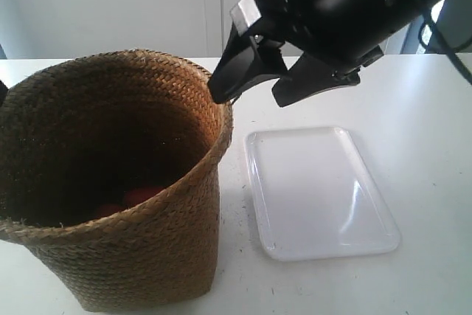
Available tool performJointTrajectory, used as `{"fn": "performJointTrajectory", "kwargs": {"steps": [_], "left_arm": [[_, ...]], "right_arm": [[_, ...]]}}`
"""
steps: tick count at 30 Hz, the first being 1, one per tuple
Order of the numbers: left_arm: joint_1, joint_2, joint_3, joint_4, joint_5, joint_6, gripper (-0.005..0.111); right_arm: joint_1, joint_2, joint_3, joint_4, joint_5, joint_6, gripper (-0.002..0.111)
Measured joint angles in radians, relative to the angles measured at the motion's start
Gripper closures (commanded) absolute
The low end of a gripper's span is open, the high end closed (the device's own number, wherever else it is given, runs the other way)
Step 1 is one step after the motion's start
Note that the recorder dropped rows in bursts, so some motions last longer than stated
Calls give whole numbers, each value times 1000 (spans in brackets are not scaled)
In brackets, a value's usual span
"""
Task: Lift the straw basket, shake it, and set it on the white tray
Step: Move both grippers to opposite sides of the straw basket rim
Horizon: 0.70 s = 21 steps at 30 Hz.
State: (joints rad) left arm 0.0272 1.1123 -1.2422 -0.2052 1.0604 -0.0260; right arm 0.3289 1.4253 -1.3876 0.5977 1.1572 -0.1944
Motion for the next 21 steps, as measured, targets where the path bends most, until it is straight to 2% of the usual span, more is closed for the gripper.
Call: {"fn": "performJointTrajectory", "kwargs": {"steps": [4, 9, 21], "left_arm": [[0, 0, 0, -7, -30, 1, 25], [0, 1, 0, -7, -39, 1, 25], [0, 67, 0, -9, -43, 1, 25]], "right_arm": [[10, 24, 0, 4, -16, 11, 32], [50, 56, 0, 1, -43, 19, 40], [69, 66, 0, -100, -113, 64, 40]]}}
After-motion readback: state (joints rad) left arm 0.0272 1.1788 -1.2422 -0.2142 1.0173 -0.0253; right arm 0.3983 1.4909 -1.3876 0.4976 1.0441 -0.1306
